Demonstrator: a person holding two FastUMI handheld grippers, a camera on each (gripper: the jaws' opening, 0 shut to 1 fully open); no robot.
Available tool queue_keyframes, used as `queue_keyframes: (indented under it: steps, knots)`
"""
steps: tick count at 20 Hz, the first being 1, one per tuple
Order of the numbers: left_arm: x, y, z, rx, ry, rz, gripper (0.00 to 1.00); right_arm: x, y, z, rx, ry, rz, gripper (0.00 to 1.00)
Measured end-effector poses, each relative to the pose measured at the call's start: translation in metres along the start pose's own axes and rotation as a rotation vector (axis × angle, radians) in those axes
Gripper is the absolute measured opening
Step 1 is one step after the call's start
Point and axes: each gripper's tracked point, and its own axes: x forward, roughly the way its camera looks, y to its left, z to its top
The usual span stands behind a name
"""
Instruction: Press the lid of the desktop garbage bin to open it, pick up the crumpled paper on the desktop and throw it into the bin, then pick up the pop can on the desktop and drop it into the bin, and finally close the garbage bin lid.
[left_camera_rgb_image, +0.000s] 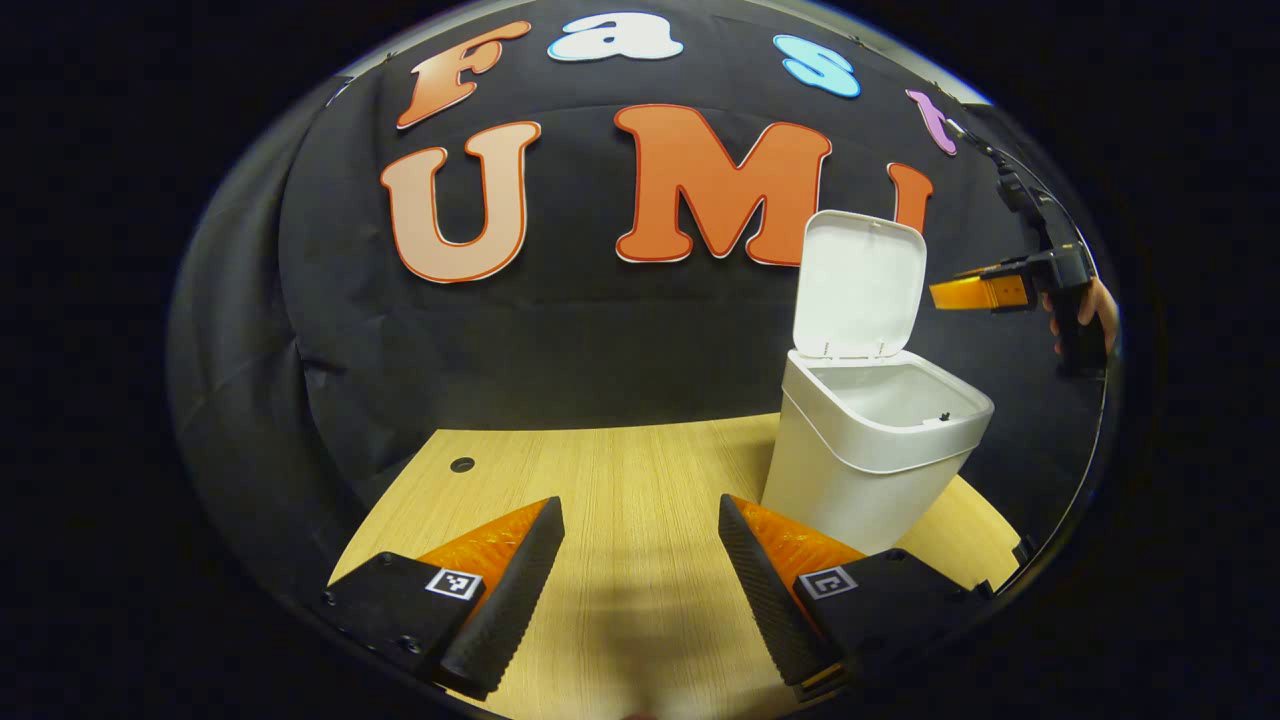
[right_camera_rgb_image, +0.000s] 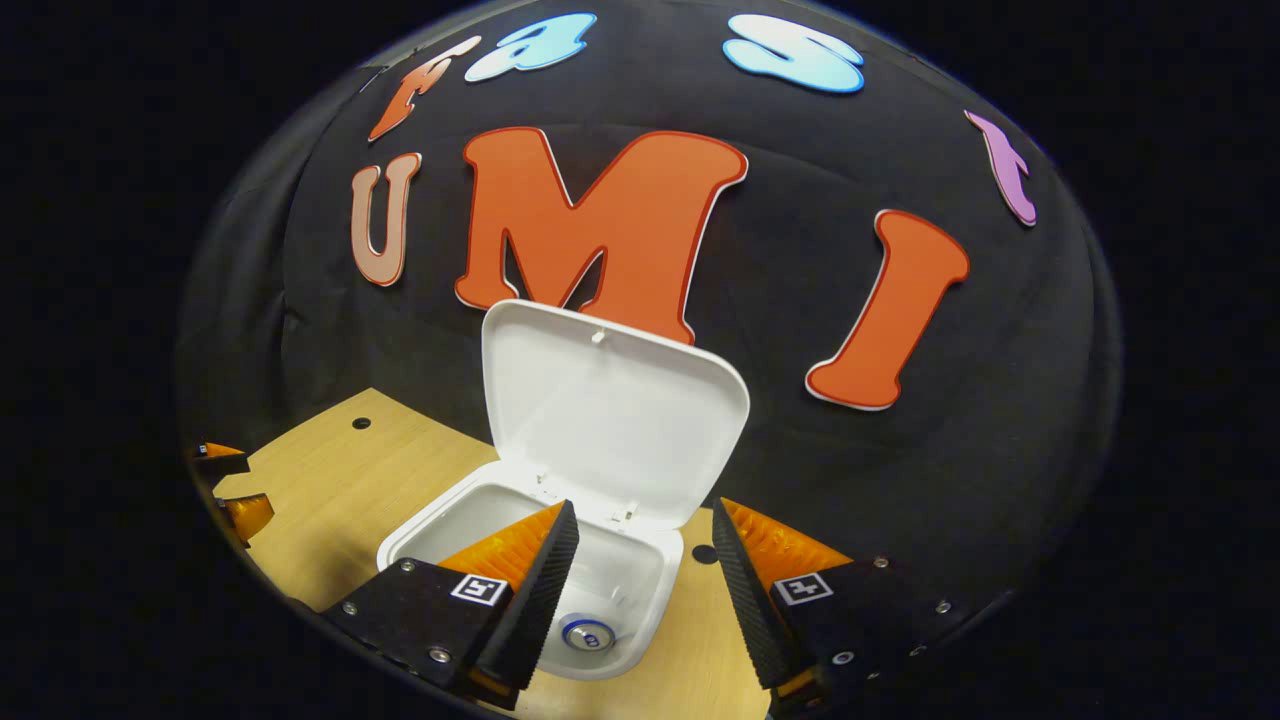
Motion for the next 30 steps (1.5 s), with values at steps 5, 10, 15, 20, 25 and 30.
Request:
queue_keyframes:
  steps: [5,10,15,20,25,30]
  knots:
    - [0.002,0.031,-0.009,-0.038,0.016,0.056,0.99,0.007,-0.014,0.063,-0.016,-0.096,-0.028,0.82]
    - [0.001,0.053,-0.01,-0.04,0.011,0.099,0.99,0.022,-0.012,0.103,-0.023,-0.139,-0.038,0.82]
    - [0.004,0.067,-0.016,-0.057,0.019,0.125,0.99,0.042,0.0,0.112,-0.001,-0.112,-0.014,0.81]
    - [0.004,0.07,-0.017,-0.064,0.022,0.128,0.99,0.044,0.006,0.105,0.027,-0.078,-0.004,0.82]
    - [0.002,0.064,-0.018,-0.064,0.03,0.109,0.99,0.025,0.028,0.089,0.045,-0.057,0.058,0.8]
    - [-0.007,0.061,-0.018,-0.06,0.027,0.107,0.99,0.012,0.045,0.064,0.028,-0.018,0.093,0.81]
